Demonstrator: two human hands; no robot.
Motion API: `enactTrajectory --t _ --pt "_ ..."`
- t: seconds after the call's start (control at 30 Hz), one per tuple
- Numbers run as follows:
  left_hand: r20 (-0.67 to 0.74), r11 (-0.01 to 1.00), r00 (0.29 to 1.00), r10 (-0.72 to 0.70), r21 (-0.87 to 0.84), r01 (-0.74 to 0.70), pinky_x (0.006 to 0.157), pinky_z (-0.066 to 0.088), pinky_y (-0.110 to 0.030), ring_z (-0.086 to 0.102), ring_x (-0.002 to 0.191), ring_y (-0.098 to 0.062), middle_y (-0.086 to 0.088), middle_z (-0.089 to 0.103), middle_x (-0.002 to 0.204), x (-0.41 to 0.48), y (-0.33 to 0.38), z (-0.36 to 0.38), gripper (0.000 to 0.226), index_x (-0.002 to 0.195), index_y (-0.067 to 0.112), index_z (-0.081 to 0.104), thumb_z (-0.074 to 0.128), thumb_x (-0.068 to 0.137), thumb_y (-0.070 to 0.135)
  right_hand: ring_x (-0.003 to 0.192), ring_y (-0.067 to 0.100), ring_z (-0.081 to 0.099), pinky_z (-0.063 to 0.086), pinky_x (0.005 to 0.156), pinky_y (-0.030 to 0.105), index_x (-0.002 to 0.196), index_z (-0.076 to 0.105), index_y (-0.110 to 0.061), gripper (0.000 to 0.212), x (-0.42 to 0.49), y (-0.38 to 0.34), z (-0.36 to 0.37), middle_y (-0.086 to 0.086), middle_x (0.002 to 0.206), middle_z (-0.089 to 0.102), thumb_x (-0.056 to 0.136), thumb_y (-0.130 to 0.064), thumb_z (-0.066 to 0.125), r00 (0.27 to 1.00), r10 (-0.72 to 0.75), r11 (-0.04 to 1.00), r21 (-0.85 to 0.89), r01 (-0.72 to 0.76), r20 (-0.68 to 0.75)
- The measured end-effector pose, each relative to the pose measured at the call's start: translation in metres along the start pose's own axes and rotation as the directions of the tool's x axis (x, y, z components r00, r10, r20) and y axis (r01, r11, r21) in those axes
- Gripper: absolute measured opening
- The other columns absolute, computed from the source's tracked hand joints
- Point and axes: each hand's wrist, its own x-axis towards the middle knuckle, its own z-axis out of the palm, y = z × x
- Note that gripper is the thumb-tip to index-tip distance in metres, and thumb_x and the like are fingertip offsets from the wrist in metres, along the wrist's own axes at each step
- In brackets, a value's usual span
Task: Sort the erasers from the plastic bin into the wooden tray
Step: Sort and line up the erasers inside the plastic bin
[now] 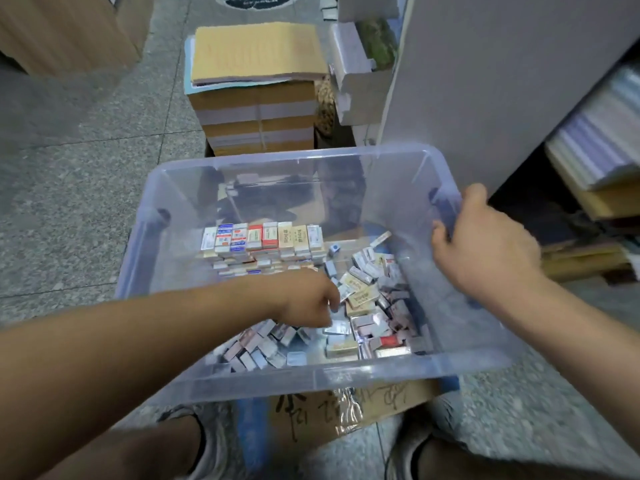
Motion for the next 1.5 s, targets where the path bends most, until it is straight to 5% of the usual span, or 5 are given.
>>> enactTrajectory --t 0.3,0.5,0.8,1.0,1.5 --pt "0.093 0.996 0.993 0.077 0.036 -0.081 0.070 0.042 -0.029 0.053 0.086 -0.015 0.007 0.058 0.097 0.045 0.001 0.047 0.038 0.115 0.024 0.066 0.078 0.085 0.043 0.072 0.034 0.043 0.031 0.065 0.040 0.102 0.027 -0.014 0.034 0.007 0.005 0.002 -0.002 0.065 0.028 0.098 -0.037 0.052 0.995 0.048 0.998 0.042 -0.052 0.082" --pt "0.133 0.983 0.983 0.127 0.119 -0.143 0.086 0.052 -0.037 0.057 0.106 -0.023 -0.003 0.057 0.121 0.039 0.003 0.047 0.041 0.131 0.024 0.064 0.065 0.093 0.037 0.073 0.032 0.042 0.032 0.065 0.039 0.103 0.027 -0.014 0.041 0.008 0.004 0.002 0.003 0.070 0.037 0.096 -0.043 0.055 0.995 0.055 0.995 0.074 -0.062 0.088" --pt "0.024 0.947 0.997 -0.078 -0.310 0.082 0.079 0.050 -0.027 0.060 0.094 -0.013 0.005 0.065 0.106 0.035 0.000 0.045 0.018 0.111 0.022 0.072 0.064 0.096 0.028 0.075 0.033 0.043 0.034 0.064 0.040 0.103 0.026 -0.015 0.045 0.009 0.005 0.003 0.010 0.082 0.046 0.094 -0.048 0.056 0.993 0.060 0.992 0.105 -0.070 0.098" --pt "-0.096 0.980 0.982 -0.161 -0.137 0.147 0.080 0.055 -0.038 0.063 0.086 -0.022 -0.003 0.070 0.093 0.036 -0.003 0.052 0.016 0.093 0.014 0.070 0.055 0.094 0.020 0.075 0.033 0.043 0.033 0.063 0.039 0.104 0.027 -0.015 0.045 0.009 0.005 0.003 0.007 0.081 0.046 0.094 -0.048 0.056 0.993 0.058 0.991 0.112 -0.070 0.101" --pt "0.081 0.922 0.977 -0.199 -0.323 0.215 0.080 0.055 -0.032 0.069 0.092 -0.023 -0.003 0.070 0.101 0.049 0.003 0.064 0.029 0.103 0.017 0.067 0.085 0.081 0.022 0.074 0.033 0.044 0.033 0.062 0.039 0.103 0.028 -0.014 0.046 0.009 0.005 0.004 0.007 0.080 0.044 0.094 -0.048 0.057 0.994 0.057 0.992 0.107 -0.066 0.088"
